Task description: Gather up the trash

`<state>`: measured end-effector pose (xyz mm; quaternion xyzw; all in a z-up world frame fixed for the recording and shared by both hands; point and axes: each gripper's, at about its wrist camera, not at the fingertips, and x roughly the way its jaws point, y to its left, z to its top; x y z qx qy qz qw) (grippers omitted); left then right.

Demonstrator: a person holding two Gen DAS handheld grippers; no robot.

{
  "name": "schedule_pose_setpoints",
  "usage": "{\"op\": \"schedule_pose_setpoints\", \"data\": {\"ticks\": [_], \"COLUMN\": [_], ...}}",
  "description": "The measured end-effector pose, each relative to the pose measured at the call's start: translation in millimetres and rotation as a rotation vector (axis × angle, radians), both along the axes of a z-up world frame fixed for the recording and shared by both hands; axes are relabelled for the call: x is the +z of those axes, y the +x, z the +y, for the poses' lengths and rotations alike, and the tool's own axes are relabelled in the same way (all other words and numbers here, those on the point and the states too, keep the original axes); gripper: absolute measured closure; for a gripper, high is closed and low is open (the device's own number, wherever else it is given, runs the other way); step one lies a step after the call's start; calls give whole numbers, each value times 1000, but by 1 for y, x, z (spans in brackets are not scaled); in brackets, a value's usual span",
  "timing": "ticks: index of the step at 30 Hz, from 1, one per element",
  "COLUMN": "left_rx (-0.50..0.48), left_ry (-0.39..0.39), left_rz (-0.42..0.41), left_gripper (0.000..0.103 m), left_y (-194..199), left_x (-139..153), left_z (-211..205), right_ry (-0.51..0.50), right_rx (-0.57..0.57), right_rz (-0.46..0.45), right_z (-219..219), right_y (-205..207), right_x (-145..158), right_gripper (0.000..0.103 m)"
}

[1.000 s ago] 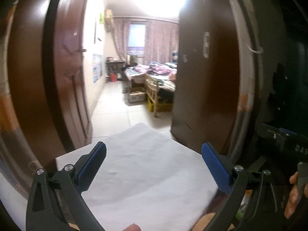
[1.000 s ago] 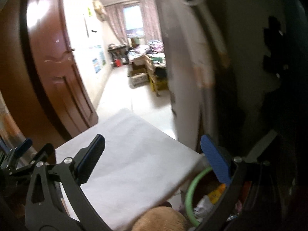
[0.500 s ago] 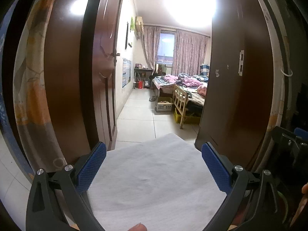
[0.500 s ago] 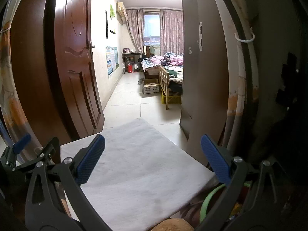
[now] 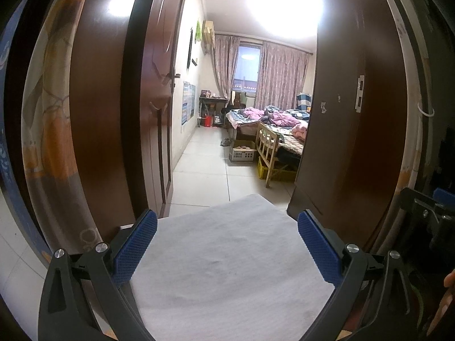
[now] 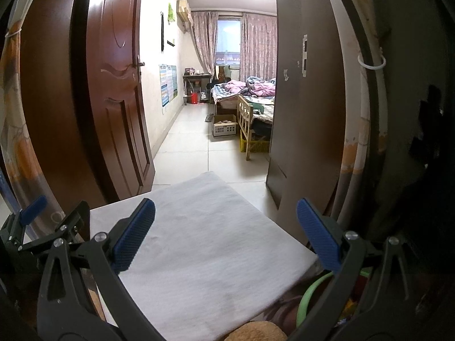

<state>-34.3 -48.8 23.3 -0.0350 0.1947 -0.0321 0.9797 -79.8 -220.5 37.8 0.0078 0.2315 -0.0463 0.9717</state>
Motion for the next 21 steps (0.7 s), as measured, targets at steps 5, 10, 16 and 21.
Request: {"op": "schedule_pose_setpoints", "data": {"ticks": [5,10,16,21], "left_rx": [6,10,12,13], "left_ry": [5,5,6,8], "left_rz": [-3,2,4,13], "left_gripper": [8,8,8,8], "left_y": [-1,-2,-1,0], "left_x": [0,-1,-1,-3], "left_z": [-1,-2,-2,-2], "right_ry": [4,-3,-1,-3], "right_rx": [-2,0,-3,0], "right_rz": [2,8,13,21], "right_z": [-1,0,0,0], "right_y": [1,2,3,3], "right_x": [-1,-2,-3,-5], "right_gripper": [5,5,5,5]}}
